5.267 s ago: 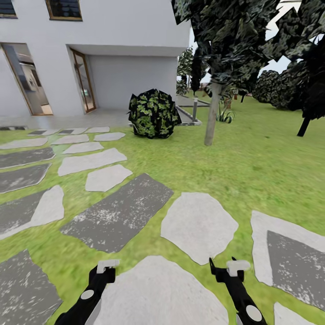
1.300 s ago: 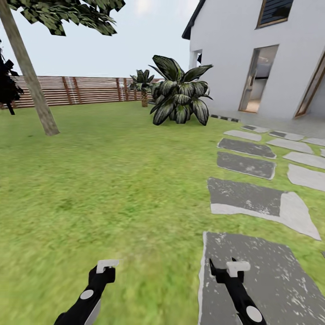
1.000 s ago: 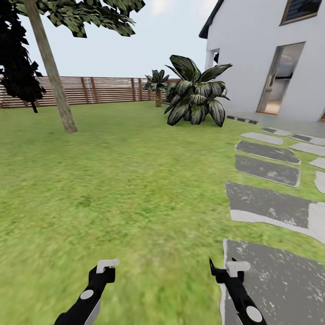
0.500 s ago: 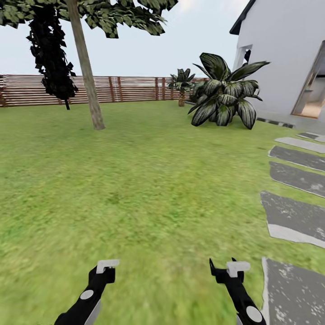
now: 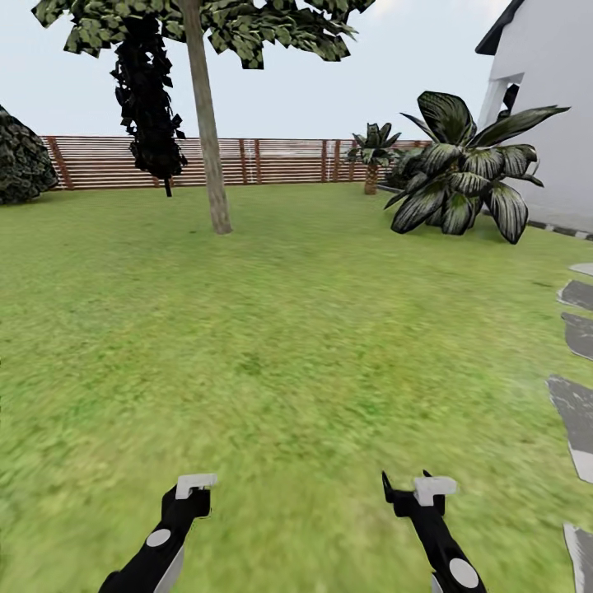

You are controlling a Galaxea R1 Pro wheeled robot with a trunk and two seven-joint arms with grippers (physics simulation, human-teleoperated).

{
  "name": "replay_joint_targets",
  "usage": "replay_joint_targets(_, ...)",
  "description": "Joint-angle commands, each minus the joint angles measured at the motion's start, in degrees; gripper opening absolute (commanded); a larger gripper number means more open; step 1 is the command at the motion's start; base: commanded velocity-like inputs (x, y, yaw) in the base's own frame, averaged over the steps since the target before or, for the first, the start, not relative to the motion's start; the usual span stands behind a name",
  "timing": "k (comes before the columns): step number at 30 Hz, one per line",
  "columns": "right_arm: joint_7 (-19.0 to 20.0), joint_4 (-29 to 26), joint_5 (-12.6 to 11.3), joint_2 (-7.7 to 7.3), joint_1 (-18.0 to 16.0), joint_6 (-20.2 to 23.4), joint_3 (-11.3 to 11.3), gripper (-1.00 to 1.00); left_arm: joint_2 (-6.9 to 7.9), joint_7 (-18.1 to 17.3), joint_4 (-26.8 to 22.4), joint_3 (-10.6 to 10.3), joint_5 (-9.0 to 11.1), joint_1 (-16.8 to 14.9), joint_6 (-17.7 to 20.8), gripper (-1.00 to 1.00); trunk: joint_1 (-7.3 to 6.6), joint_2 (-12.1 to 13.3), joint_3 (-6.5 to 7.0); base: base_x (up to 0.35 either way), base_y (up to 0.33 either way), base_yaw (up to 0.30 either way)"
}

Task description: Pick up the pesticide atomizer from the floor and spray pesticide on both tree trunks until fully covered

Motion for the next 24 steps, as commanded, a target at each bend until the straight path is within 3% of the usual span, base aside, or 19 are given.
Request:
replay_joint_targets(1, 0.0, 0.0, 0.0, 0.00, 0.0, 0.0, 0.0, 1.00, 0.00, 0.0, 0.0, 0.0, 0.0, 0.0, 0.0, -1.00, 0.00, 0.0, 0.00, 0.236, 0.256, 0.039)
replay_joint_targets(9, 0.1, 0.0, 0.1, 0.39, 0.1, -1.0, 2.2, 1.00, 0.00, 0.0, 0.0, 0.0, 0.0, 0.0, 0.0, -1.00, 0.00, 0.0, 0.00, 0.237, 0.255, 0.007)
replay_joint_targets(14, 0.2, 0.1, 0.2, 0.36, 0.2, -4.4, 2.4, 1.00, 0.00, 0.0, -0.1, 0.0, 0.0, 0.0, -0.1, -1.00, 0.00, 0.0, 0.00, 0.237, 0.253, 0.000)
replay_joint_targets(24, 0.2, 0.0, 0.3, 0.22, 0.1, -4.8, 2.5, 1.00, 0.00, 0.0, -0.1, 0.0, 0.0, 0.0, -0.1, -1.00, 0.00, 0.0, 0.00, 0.237, 0.245, 0.000)
